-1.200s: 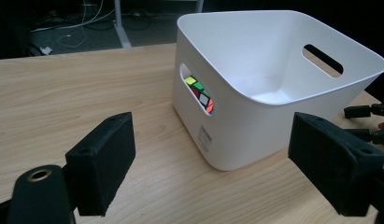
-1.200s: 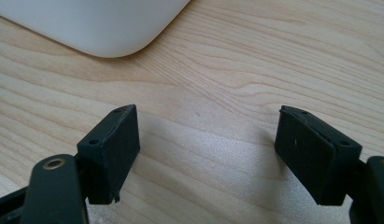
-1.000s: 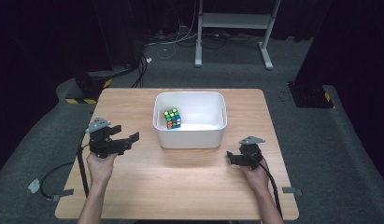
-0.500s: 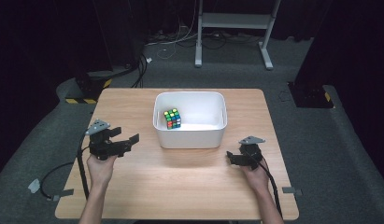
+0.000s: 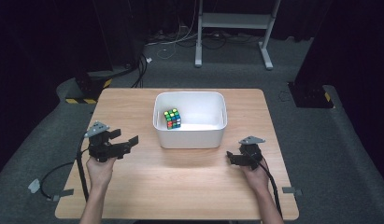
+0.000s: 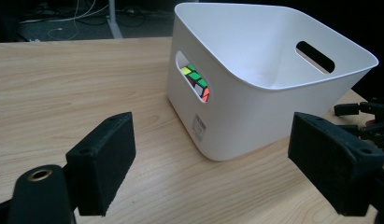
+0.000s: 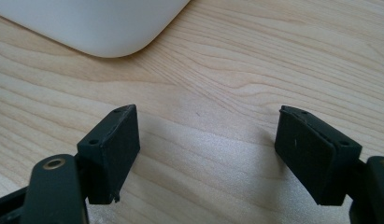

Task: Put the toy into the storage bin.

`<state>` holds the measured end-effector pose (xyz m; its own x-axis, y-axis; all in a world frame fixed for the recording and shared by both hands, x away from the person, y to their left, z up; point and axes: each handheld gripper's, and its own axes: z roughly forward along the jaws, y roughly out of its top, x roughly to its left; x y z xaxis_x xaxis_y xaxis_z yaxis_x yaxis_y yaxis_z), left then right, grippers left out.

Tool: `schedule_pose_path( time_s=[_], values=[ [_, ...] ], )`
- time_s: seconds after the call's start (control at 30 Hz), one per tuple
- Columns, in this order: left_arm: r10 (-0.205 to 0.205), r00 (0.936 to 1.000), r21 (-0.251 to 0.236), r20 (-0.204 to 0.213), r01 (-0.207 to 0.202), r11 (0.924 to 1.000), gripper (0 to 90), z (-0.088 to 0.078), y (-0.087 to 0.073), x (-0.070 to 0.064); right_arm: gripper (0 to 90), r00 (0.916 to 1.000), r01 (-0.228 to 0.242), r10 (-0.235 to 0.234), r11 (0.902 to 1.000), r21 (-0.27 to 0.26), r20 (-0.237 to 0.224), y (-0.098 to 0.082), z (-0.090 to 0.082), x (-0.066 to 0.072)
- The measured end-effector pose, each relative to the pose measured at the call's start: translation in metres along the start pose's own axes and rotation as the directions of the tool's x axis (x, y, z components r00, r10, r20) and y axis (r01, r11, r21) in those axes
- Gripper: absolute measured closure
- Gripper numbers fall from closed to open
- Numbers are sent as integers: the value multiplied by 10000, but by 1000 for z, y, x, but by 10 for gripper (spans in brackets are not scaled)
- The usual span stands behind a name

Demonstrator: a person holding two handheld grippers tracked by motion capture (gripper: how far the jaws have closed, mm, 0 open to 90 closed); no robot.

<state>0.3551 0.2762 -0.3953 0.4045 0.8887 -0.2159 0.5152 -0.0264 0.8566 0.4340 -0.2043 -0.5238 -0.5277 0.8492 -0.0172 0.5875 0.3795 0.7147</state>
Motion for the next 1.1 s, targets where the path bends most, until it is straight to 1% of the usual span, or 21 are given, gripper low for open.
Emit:
schedule_pose_path(
  time_s=[0.57, 1.1],
  values=[
    [-122, 9998, -31, -144, 121, 9999, 157, -2, -8, 4, 219, 10000, -13, 13, 10000, 3, -1, 0, 0, 0],
    [-369, 9992, -88, -177, 368, 9993, 158, -4, -19, 8, 219, 10000, -8, 8, 10000, -2, 1, 0, 0, 0]
  ],
)
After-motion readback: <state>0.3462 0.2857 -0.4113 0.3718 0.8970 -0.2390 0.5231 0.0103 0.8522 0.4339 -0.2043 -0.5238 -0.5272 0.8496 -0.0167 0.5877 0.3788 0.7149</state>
